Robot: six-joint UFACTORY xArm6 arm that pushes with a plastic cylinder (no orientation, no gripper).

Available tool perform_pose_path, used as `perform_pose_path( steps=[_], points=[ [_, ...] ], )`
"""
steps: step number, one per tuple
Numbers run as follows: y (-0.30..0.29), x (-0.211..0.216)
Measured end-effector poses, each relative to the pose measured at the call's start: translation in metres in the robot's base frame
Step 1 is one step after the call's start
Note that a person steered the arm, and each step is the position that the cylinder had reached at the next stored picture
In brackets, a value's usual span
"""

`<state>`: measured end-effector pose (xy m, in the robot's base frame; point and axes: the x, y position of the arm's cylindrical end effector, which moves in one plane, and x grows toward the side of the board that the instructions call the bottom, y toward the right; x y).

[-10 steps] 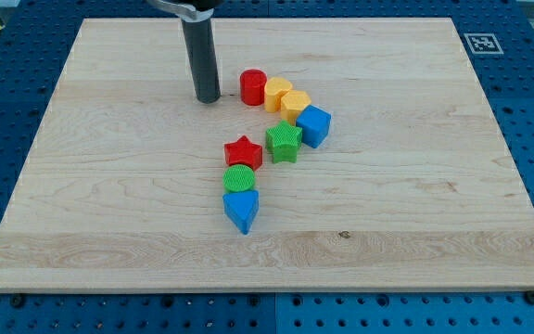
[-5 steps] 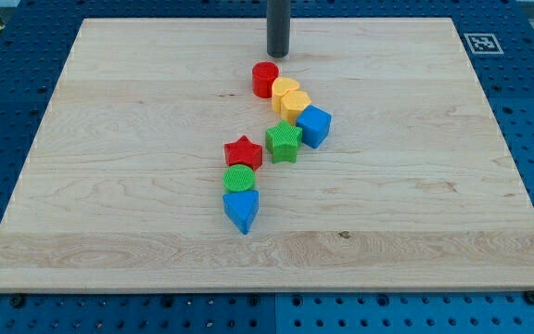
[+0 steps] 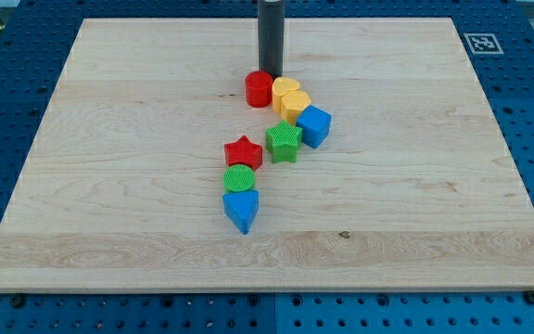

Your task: Push the red circle closer to the red star

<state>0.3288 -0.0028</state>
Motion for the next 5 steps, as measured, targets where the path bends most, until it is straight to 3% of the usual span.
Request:
perform_pose_path(
  steps=[5],
  points=[
    [-0.015,0.037]
  ],
)
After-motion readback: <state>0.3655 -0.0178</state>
